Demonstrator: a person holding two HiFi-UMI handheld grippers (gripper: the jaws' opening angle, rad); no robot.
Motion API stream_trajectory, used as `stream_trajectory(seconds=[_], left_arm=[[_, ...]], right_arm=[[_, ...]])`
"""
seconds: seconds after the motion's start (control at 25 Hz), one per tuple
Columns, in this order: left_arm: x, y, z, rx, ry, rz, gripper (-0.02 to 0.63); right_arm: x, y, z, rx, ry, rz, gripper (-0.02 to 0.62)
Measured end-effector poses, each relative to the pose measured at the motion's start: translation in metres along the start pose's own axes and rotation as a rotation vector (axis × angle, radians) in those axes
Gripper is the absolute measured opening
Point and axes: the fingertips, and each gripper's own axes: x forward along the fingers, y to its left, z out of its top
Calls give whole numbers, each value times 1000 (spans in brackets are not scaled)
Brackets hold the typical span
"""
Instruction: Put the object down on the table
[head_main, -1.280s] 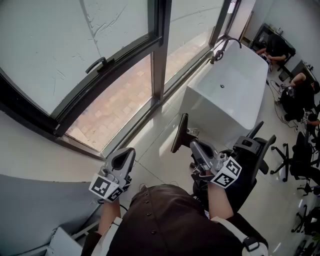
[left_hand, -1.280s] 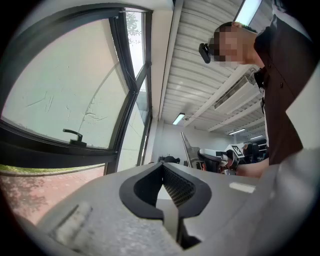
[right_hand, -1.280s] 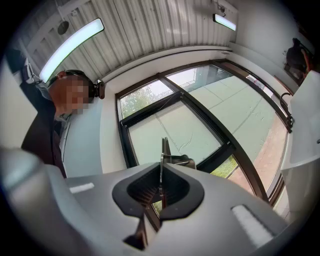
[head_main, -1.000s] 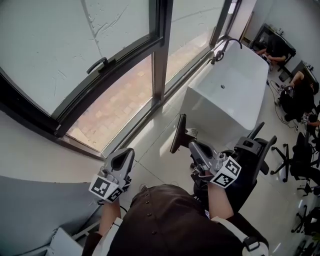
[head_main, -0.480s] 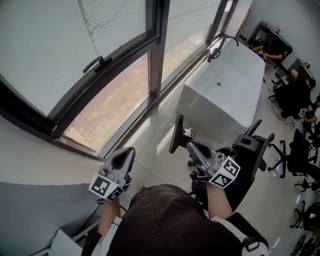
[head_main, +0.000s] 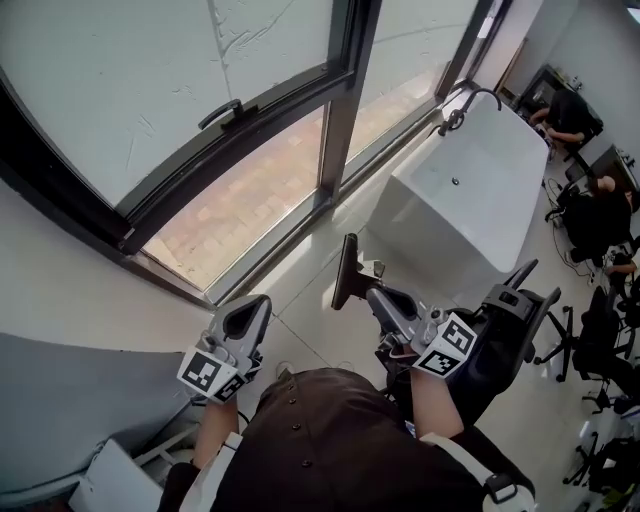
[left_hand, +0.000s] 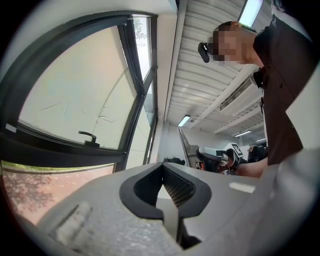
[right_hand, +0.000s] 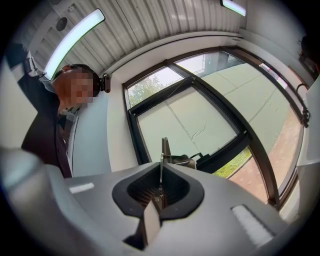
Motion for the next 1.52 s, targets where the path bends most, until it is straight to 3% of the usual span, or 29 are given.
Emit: stream_trajectory(seconds=[0.44, 0.64, 0.88, 1.0, 1.52], left_arm=[[-96, 26, 25, 39, -43, 193, 0], [-117, 28, 26, 80, -34, 242, 0], [-122, 33, 44, 104, -81, 372, 0], [-129, 21, 48, 118, -100, 417, 0], [-205, -8, 43, 161, -131, 765, 0]], right_arm=[[119, 62, -56, 75, 92, 317, 11], [154, 94, -67, 119, 95, 454, 11], [168, 106, -67, 104, 173, 609, 11], [175, 110, -64, 136, 181, 693, 11], [176, 161, -93, 262, 257, 990, 11]])
